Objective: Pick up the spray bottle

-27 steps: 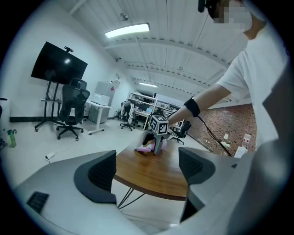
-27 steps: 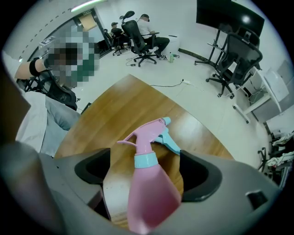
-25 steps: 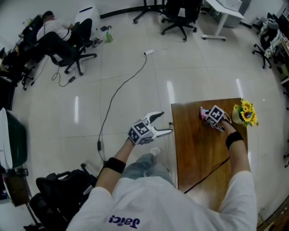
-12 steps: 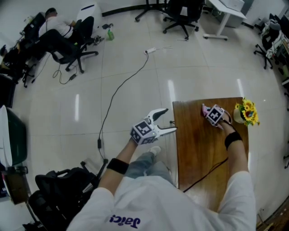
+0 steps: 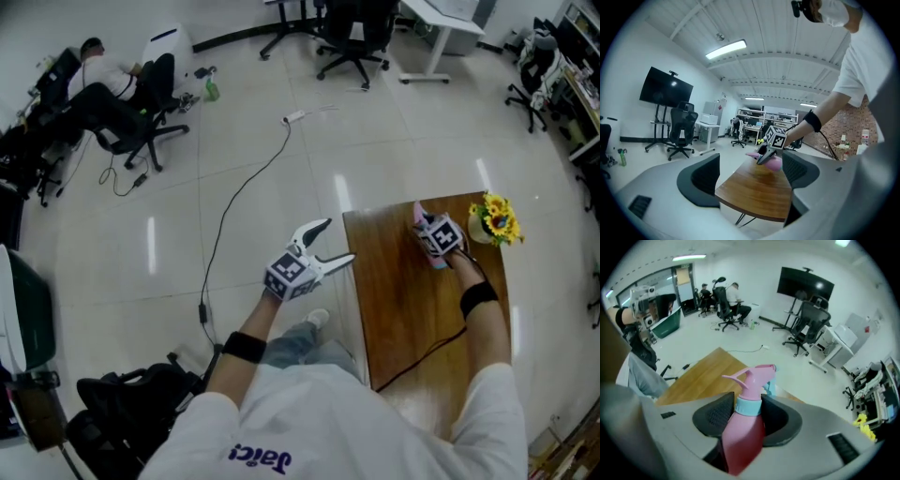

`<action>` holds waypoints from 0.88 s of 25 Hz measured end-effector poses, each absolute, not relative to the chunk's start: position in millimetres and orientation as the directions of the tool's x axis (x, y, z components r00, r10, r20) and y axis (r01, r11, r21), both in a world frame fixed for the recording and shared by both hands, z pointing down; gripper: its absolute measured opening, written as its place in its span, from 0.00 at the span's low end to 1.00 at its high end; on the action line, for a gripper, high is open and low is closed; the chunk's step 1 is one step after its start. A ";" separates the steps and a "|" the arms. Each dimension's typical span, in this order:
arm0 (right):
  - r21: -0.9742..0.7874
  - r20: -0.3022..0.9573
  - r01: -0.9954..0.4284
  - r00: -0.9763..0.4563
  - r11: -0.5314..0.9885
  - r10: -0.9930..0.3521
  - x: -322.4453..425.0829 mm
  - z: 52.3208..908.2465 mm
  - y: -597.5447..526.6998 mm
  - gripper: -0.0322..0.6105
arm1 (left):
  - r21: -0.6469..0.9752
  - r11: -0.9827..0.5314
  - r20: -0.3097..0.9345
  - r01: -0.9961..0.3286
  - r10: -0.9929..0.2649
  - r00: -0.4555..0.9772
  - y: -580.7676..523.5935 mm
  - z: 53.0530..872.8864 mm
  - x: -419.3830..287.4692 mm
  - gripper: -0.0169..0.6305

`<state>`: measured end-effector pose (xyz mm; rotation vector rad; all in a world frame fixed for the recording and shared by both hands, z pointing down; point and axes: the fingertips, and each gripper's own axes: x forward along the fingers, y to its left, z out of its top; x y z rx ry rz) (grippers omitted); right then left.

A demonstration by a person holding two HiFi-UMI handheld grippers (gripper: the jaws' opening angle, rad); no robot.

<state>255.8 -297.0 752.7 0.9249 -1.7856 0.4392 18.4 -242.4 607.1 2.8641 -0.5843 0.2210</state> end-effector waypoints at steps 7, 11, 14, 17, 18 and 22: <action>0.110 0.734 -0.883 -0.237 0.457 -0.636 257.4 660.5 -282.8 0.33 | 0.158 -0.917 0.189 -0.368 -0.338 0.922 -232.2 587.3 40.2 0.68; 0.087 0.598 -0.938 -0.220 0.335 -0.771 266.3 598.6 -252.2 0.34 | 0.133 -0.941 0.144 -0.310 -0.291 0.946 -221.9 558.1 61.1 0.68; 0.067 0.461 -0.972 -0.170 0.225 -0.871 274.2 547.2 -225.1 0.34 | 0.084 -0.959 0.113 -0.270 -0.260 0.959 -218.0 534.7 80.4 0.68; 0.083 0.337 -0.990 -0.082 0.116 -0.938 287.4 502.9 -185.6 0.34 | 0.045 -0.976 0.088 -0.214 -0.209 0.974 -207.8 518.3 104.8 0.68; 0.087 0.300 -0.993 -0.045 0.075 -0.953 293.7 490.0 -170.6 0.34 | 0.043 -0.981 0.080 -0.191 -0.187 0.979 -202.8 512.5 114.2 0.68; 0.089 0.170 -0.989 0.129 -0.115 -0.977 324.4 451.9 -103.8 0.34 | 0.046 -0.995 0.044 -0.090 -0.088 0.995 -183.1 490.5 154.7 0.68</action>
